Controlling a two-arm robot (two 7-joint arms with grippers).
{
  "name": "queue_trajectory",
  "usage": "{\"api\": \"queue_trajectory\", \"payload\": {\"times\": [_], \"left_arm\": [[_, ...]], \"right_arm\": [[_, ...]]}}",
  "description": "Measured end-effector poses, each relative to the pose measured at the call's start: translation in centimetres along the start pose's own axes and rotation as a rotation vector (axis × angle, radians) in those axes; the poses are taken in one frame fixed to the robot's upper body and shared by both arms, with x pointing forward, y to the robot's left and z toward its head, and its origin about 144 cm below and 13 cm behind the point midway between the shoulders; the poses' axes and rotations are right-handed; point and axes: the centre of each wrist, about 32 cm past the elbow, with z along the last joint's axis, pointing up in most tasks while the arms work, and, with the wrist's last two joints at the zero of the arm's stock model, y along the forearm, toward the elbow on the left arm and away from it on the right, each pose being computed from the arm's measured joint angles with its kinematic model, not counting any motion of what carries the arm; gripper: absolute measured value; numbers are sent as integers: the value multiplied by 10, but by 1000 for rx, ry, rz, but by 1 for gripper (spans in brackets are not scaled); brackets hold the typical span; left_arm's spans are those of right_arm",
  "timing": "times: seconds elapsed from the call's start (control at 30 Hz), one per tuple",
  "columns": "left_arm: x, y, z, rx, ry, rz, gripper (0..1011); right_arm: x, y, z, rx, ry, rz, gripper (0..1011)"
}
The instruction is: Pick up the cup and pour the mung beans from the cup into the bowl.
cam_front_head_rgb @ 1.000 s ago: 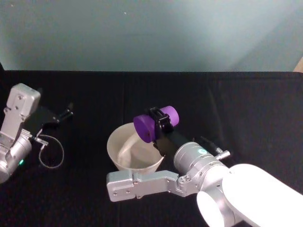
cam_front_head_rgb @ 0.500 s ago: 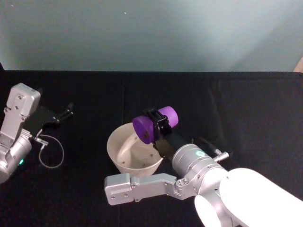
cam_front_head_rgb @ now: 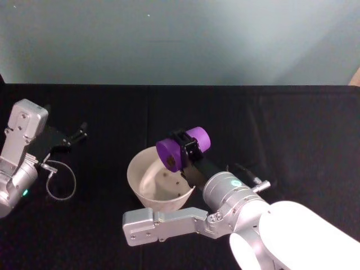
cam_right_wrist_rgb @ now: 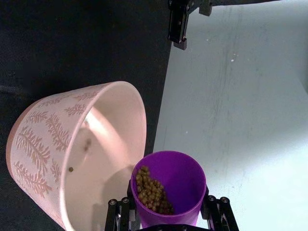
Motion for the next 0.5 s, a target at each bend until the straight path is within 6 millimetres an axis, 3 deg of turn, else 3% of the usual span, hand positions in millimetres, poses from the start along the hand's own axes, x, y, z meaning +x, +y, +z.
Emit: {"api": "queue_trajectory", "payload": {"times": [0.5], "left_arm": [[0,0,0,0,0,0,1000]], "right_arm": [[0,-1,1,0,-18,0,729]]}}
